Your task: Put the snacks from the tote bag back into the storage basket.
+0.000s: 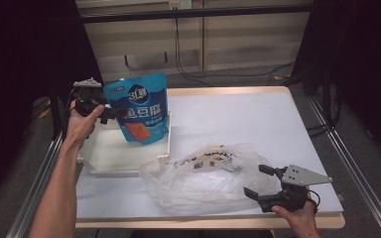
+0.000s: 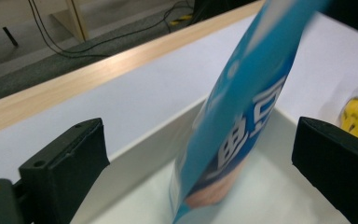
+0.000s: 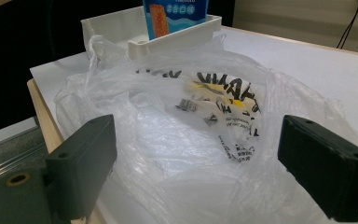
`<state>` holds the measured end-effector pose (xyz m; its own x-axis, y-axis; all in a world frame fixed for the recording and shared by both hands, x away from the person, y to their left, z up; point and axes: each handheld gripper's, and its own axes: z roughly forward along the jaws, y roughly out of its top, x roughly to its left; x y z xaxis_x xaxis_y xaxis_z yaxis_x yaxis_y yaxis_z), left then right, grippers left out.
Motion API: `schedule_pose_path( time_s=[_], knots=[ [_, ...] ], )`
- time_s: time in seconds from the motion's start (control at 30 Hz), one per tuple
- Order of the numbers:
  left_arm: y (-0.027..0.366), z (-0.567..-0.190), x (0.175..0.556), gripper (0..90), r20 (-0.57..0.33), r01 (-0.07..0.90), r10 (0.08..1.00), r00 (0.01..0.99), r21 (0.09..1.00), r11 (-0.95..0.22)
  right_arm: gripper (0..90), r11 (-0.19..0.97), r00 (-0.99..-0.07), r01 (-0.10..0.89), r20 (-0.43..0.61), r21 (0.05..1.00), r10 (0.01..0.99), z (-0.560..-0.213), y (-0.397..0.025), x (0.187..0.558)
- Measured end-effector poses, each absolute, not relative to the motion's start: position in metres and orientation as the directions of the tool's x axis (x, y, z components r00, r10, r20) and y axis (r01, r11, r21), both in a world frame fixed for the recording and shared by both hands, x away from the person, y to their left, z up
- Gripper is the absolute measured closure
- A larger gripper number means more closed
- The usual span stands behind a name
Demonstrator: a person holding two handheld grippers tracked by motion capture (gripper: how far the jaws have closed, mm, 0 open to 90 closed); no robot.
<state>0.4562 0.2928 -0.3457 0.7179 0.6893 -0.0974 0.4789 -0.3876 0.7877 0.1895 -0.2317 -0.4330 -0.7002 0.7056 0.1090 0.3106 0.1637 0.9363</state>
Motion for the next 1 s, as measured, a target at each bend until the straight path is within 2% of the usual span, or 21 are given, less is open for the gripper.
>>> schedule_pose_path(
  time_s=[0.1,0.23,0.7,0.9,1.0],
  knots=[
    [0.298,-0.347,0.451,3.4,-0.105,0.475,0.684,0.722,0.794,-0.380,11.3,0.161,-0.698,0.311,0.110,0.937,0.707,-0.433,-0.232,0.189],
    [0.300,-0.344,0.439,3.8,-0.064,0.448,0.696,0.715,0.806,-0.387,11.4,0.157,-0.696,0.309,0.110,0.938,0.710,-0.433,-0.233,0.190],
    [0.294,-0.343,0.398,6.8,-0.014,0.384,0.655,0.755,0.820,-0.425,11.4,0.149,-0.684,0.309,0.110,0.939,0.721,-0.432,-0.235,0.190],
    [0.294,-0.350,0.384,6.7,-0.070,0.392,0.629,0.775,0.832,-0.391,11.4,0.143,-0.681,0.311,0.115,0.940,0.723,-0.431,-0.235,0.190],
    [0.291,-0.351,0.373,4.7,-0.057,0.372,0.610,0.790,0.835,-0.404,11.4,0.147,-0.676,0.313,0.112,0.938,0.728,-0.431,-0.236,0.190]
  ],
)
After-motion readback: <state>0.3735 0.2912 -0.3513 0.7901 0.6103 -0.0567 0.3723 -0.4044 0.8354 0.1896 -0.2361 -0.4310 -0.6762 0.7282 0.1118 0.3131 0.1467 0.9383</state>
